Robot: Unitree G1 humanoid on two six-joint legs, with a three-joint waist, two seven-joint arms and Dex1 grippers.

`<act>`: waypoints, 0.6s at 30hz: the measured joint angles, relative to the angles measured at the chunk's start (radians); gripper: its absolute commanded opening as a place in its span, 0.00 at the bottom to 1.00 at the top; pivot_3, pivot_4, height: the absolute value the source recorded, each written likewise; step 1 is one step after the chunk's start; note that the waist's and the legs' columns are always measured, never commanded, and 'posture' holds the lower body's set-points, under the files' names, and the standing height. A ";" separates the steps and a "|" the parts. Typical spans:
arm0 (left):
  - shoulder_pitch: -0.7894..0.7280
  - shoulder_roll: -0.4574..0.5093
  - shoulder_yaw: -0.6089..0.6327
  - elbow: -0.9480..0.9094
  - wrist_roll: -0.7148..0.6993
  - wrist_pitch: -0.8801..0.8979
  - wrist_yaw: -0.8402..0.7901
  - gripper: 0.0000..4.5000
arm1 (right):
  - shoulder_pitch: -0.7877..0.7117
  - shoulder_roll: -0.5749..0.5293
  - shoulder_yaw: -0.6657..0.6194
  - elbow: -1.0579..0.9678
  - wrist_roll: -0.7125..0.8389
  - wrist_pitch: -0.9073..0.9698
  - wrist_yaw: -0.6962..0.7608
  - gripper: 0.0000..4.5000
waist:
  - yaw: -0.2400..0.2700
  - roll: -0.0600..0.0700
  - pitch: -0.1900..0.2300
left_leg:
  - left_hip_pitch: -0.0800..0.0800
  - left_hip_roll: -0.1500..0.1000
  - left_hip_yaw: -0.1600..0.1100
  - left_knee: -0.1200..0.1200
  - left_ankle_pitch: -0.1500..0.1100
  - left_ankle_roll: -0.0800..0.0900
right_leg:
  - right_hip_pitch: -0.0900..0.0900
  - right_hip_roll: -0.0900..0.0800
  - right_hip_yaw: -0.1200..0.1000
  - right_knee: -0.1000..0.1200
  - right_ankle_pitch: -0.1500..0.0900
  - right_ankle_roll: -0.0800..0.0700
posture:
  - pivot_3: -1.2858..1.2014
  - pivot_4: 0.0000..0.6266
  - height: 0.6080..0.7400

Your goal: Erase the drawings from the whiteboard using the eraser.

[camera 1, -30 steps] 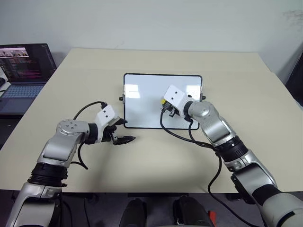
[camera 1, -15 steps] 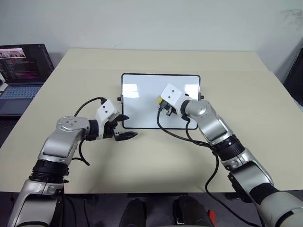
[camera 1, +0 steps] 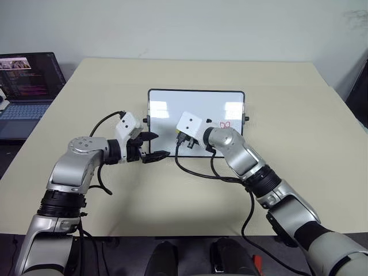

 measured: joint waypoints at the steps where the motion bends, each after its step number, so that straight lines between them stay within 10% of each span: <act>1: 0.000 0.000 0.001 0.000 -0.001 0.002 0.001 1.00 | 0.000 -0.021 -0.014 -0.006 0.000 -0.005 0.002 0.30 | 0.002 0.000 0.000 | 0.000 0.000 0.000 0.000 0.000 0.000 | 0.000 0.000 0.000 0.000 0.000 0.000 | 0.52 0.24 1.00; 11: -0.043 -0.039 0.004 -0.041 -0.059 0.050 0.013 1.00 | 0.155 0.025 -0.336 -0.418 0.285 0.330 0.043 0.30 | 0.002 0.000 0.001 | -0.001 0.000 0.000 0.000 0.000 0.000 | 0.000 -0.001 0.000 -0.001 0.000 0.000 | 0.52 0.24 1.00; 18: -0.052 -0.040 -0.004 -0.066 -0.060 0.049 0.014 1.00 | 0.357 -0.135 -0.457 -0.811 0.446 0.588 0.078 0.30 | 0.002 0.000 0.001 | 0.000 -0.001 0.000 -0.001 0.000 0.000 | 0.001 -0.001 0.000 -0.002 0.000 0.000 | 0.52 0.24 1.00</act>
